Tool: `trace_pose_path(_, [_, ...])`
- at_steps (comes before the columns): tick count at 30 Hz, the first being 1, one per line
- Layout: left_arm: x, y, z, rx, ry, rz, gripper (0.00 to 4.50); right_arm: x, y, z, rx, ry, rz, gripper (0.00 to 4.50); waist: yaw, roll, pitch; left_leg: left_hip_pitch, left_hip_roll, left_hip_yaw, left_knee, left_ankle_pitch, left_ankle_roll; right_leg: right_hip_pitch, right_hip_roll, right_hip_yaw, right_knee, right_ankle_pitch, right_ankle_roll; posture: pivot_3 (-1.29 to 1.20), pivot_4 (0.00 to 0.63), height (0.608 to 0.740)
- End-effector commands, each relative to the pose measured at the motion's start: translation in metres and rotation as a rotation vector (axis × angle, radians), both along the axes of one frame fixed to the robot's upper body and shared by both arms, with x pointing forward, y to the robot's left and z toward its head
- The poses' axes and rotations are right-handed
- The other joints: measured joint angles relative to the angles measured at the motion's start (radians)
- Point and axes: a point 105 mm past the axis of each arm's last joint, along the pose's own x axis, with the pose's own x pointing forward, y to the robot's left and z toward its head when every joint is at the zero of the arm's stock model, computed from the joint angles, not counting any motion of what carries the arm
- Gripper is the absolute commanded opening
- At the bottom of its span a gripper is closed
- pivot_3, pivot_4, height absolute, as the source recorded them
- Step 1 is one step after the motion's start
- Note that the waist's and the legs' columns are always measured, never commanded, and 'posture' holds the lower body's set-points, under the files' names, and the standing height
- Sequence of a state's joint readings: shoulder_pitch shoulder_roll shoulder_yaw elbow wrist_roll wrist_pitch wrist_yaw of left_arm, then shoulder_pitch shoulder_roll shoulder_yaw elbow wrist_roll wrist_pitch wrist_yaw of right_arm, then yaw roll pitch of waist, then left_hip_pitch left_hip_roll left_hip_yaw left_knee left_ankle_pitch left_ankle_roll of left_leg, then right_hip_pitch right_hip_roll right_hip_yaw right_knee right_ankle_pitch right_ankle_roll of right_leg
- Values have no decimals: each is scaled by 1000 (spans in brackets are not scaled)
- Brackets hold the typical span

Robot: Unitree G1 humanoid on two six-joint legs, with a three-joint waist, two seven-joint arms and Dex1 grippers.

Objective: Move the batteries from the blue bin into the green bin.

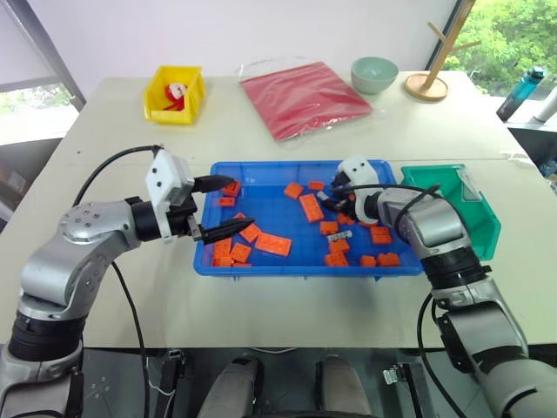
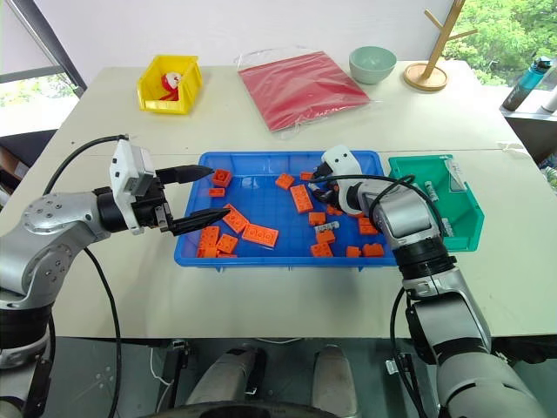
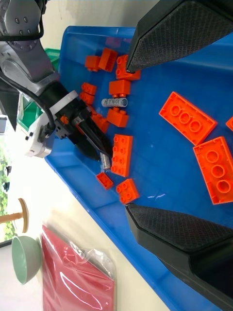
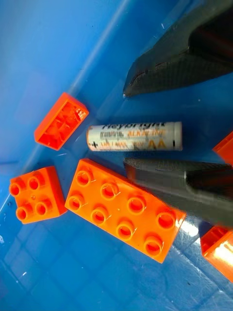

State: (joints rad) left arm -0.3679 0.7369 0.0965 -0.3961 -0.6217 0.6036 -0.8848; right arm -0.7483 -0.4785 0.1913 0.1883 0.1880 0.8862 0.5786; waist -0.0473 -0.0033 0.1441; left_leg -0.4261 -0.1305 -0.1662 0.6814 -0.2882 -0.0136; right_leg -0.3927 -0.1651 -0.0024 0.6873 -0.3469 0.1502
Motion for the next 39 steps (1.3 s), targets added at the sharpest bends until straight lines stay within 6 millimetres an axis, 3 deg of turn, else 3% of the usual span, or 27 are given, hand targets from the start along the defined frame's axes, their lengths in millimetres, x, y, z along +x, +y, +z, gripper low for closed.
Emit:
trace_pose_path(1, [-1, 1, 13, -3, -54, -4, 4500, -2, 11, 9, 9, -26, 34, 82, 0, 0, 0, 0, 0, 0, 0, 0, 0, 0, 0, 0, 0, 0, 0, 0, 150, 717])
trace_pose_path(5, [0, 2, 12, -2, -50, -6, 4500, -7, 4, 41, 86, -65, 13, 96, 2, 0, 0, 0, 0, 0, 0, 0, 0, 0, 0, 0, 0, 0, 0, 0, 150, 717])
trace_pose_path(7, [0, 1, 11, -3, -41, -20, 4500, -13, -21, 83, 138, -138, -37, 96, 6, 1, 1, 0, 0, 0, 0, 0, 0, 0, 0, 0, 0, 0, 0, 0, 150, 717])
trace_pose_path(9, [0, 0, 11, -6, -32, -39, 4500, -22, -47, 111, 164, -186, -95, 96, 10, 1, 1, -1, -2, -1, 1, 0, 0, 0, -1, 0, 0, 0, 0, 0, 150, 717])
trace_pose_path(11, [-1, -2, 10, -8, -25, -55, 4500, -31, -69, 127, 171, -208, -153, 96, 12, 1, 1, -1, -3, -1, 1, 0, 0, 0, -1, 0, 0, 0, 0, 0, 150, 717])
trace_pose_path(12, [-2, -4, 9, -13, -17, -72, 4500, -38, -94, 135, 145, -224, -223, 96, 13, 1, 1, -1, -2, -1, 1, 0, 0, 1, -1, 0, -1, 0, 0, 0, 150, 717])
trace_pose_path(15, [-4, -9, 5, -20, 2, -122, 4500, -62, -145, 141, 77, -229, -378, 96, 17, 0, 0, -1, -2, -1, 0, 0, 0, 1, -1, 0, -1, 0, 0, 0, 150, 717])
trace_pose_path(19, [-9, -17, 5, -29, 25, -206, 4500, -88, -171, 114, 41, -137, -476, 96, 9, 0, 0, 0, 0, 2, 1, -1, 1, 2, -1, 0, -2, 0, 0, 0, 150, 717])
trace_pose_path(22, [-12, -20, 6, -25, 29, -251, 4500, -96, -172, 97, 36, -100, -490, 96, 1, 1, 1, 0, 2, 5, 0, -1, 1, 1, -1, 0, -2, 0, 0, 0, 150, 717])
trace_pose_path(23, [-13, -21, 7, -25, 32, -264, 4500, -96, -172, 94, 47, -93, -499, 899, 1, 1, 1, 0, 2, 6, 0, -1, 1, 1, -1, 0, -2, 0, 0, 0, 150, 717])
trace_pose_path(26, [-15, -22, 6, -1, 35, -292, 4500, -93, -176, 88, 15, -99, -517, 2251, 4, 1, 1, 1, 3, 8, 0, -1, 1, 1, -1, 0, -2, 0, 0, 0, 150, 717])
trace_pose_path(28, [-13, -21, 5, 6, 31, -291, 4500, -88, -173, 96, -19, -141, -480, 3210, 6, 1, 1, 1, 3, 8, 0, -1, 1, 1, -1, 0, -2, 0, 0, 0, 150, 717])
trace_pose_path(31, [-13, -21, 6, 4, 27, -285, 4500, -77, -146, 125, -20, -244, -309, 3210, 5, 1, 1, 0, 2, 7, 1, -1, 1, 1, -1, 0, -3, 0, 0, 0, 150, 717])
trace_pose_path(33, [-14, -21, 6, 5, 26, -285, 4500, -73, -114, 137, -11, -265, -121, 3210, 2, 1, 1, 0, 2, 7, 0, -1, 1, 1, -1, 0, -3, 0, 0, 0, 150, 717])
trace_pose_path(36, [-14, -22, 4, 17, 19, -279, 4500, -70, -64, 136, -44, -236, 174, 3210, 1, 1, 1, 1, 4, 7, -1, -1, 1, 1, 0, 0, -3, 0, 0, 0, 150, 717])
trace_pose_path(39, [-14, -21, 4, 21, 14, -268, 4500, -61, -31, 116, -131, -178, 377, 3210, 1, 1, 1, 1, 4, 7, -1, -1, 1, 1, 0, -1, -4, 0, 0, 0, 150, 717])
